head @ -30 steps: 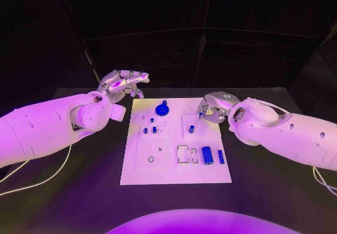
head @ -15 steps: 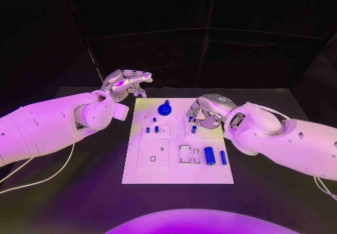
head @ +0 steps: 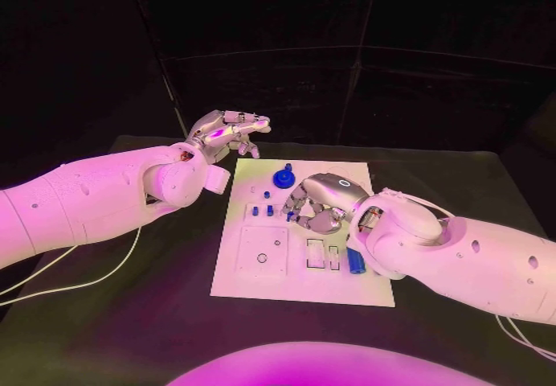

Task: Assemble the parts on the task board

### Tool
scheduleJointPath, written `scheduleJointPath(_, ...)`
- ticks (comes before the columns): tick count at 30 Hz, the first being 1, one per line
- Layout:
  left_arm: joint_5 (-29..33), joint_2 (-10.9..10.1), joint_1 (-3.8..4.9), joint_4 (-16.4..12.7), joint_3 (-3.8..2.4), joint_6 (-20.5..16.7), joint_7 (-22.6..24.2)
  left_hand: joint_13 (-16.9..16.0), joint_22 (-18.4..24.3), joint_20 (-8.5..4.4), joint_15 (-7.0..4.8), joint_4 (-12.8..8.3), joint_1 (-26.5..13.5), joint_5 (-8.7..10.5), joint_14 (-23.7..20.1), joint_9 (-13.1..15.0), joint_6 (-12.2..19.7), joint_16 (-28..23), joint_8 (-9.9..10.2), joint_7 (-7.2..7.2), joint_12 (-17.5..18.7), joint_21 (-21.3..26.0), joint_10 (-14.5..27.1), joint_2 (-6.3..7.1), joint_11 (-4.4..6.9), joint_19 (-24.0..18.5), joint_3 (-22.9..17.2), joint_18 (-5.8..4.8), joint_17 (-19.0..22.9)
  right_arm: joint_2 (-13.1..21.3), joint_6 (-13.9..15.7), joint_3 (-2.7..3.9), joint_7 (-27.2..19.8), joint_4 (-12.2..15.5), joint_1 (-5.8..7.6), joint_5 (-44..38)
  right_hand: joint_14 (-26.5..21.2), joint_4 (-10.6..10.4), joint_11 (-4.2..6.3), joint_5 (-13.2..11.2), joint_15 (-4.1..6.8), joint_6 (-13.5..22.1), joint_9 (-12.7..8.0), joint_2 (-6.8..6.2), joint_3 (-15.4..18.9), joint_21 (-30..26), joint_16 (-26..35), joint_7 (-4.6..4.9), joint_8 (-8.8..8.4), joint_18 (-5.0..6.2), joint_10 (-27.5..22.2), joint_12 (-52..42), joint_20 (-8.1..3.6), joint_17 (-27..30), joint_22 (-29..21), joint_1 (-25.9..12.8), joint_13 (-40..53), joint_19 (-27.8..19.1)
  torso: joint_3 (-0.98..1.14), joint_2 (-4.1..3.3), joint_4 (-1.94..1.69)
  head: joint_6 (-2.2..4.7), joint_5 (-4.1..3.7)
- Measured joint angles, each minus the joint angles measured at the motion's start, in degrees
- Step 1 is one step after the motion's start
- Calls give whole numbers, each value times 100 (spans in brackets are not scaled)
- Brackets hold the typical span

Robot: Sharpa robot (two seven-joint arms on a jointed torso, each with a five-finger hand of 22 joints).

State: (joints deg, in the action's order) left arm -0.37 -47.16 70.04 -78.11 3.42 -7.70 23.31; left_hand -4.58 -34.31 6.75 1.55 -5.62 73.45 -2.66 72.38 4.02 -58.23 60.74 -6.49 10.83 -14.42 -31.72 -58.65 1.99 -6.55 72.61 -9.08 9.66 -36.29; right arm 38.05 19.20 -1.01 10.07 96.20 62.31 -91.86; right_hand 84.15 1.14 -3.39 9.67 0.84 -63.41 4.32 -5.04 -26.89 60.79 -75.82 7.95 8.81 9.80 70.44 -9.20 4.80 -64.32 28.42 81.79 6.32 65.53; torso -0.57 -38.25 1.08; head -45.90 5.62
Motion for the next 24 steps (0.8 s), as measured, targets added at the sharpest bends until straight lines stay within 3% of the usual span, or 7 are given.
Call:
scheduleJointPath(6, 0, 33, 0, -11, 0, 1, 1, 0, 0, 0, 0, 0, 0, 0, 0, 0, 0, 0, 0, 0, 0, 0, 0, 0, 0, 0, 0, 0, 0, -291, -79, -7, -56, -206, -218, -51, 0, 0, 0, -1, 0, 1, -2, 0, 0, 0, 0, 0, 0, 0, 0, 0, 0, -14, 0, 0, -2, 0, 1, 0, 0, -29, 110)
scheduleJointPath(15, 1, 79, 2, -14, 0, 2, 0, 0, 4, 0, 0, 23, 0, 0, 0, 0, 0, 0, 0, 0, 0, -1, 21, 0, -21, 0, 23, 0, 8, -484, -178, -3, -111, -429, -288, -141, 0, 15, 0, -2, 0, 7, -12, 0, -14, 0, 0, -6, -1, 0, 0, 0, 0, -14, 1, 0, -3, 0, -3, -9, -7, -74, 219)
scheduleJointPath(24, 2, 116, 2, -15, 0, 2, 0, 0, 9, 0, 0, 23, 0, 0, 0, 0, 0, 0, 0, 0, 0, -1, 21, 0, -21, 0, 22, 0, 15, -606, -262, -6, -128, -586, -359, -236, 0, 16, -1, -2, 0, 8, -11, 0, -14, -1, 0, -7, -3, 0, -1, 0, 0, -13, 1, 0, -3, 0, -2, -10, 6, -144, 273)
